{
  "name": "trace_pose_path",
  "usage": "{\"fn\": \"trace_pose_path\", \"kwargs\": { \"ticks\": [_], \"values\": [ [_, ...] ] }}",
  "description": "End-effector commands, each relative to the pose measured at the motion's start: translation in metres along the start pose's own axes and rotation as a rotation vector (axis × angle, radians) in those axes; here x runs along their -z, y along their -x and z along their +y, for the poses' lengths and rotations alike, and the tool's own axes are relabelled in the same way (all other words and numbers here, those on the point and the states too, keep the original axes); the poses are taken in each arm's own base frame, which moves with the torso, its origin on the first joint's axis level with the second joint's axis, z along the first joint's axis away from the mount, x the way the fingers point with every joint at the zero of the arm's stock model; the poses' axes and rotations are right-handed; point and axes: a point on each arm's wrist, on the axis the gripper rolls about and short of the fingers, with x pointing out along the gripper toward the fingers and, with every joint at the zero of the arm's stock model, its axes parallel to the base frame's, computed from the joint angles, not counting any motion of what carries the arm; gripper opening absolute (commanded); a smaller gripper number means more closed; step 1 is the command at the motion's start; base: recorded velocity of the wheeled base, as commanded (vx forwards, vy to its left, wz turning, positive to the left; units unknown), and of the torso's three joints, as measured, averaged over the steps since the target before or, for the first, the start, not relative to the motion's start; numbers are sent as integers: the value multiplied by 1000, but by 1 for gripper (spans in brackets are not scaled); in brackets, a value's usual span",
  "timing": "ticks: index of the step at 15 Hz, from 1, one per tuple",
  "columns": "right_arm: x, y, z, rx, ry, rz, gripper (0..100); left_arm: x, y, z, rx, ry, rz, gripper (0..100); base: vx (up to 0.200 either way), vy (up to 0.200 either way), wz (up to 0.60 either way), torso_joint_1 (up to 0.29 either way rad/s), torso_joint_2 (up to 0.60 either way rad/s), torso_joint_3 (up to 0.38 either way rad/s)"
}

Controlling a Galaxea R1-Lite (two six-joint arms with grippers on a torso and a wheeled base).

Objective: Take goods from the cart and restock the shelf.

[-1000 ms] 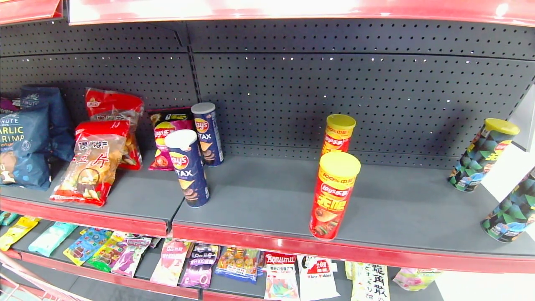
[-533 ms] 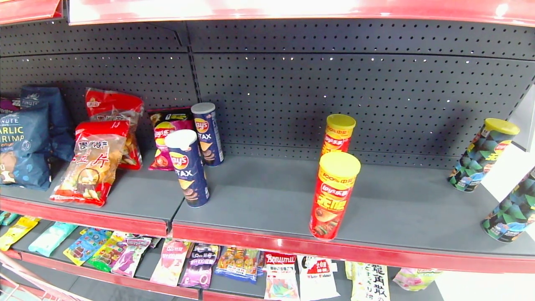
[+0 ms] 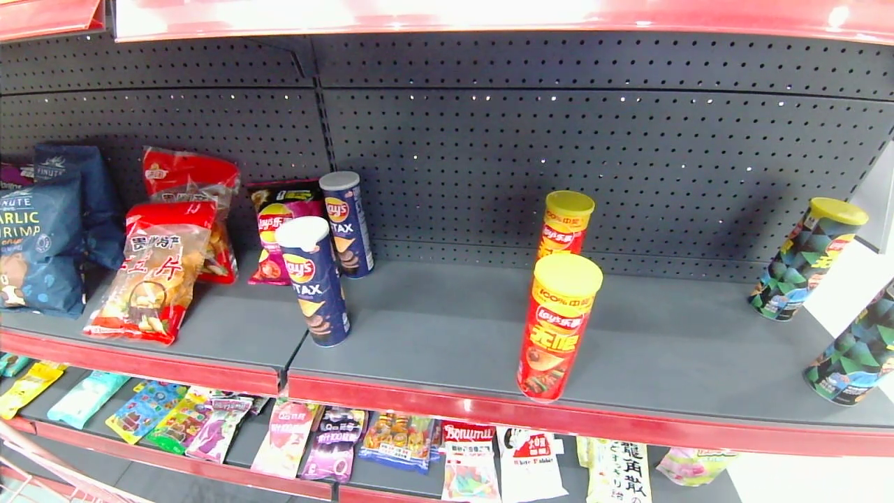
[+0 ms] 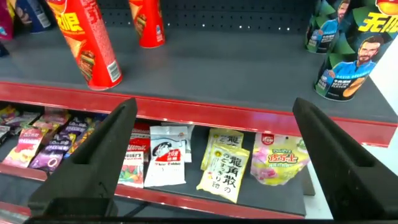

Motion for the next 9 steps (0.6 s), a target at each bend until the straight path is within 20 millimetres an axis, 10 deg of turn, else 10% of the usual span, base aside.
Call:
{"fn": "trace_pose_path", "kwargs": {
  "ticks": [1,9],
  "values": [
    [0,0,0,-1,0,1,100,0,0,0,1,1,-1,100,0,0,-600,-2,-2,7],
    [0,0,0,-1,0,1,100,-2,1,0,1,1,-7,100,0,0,-150,-1,-2,0]
  ]
}}
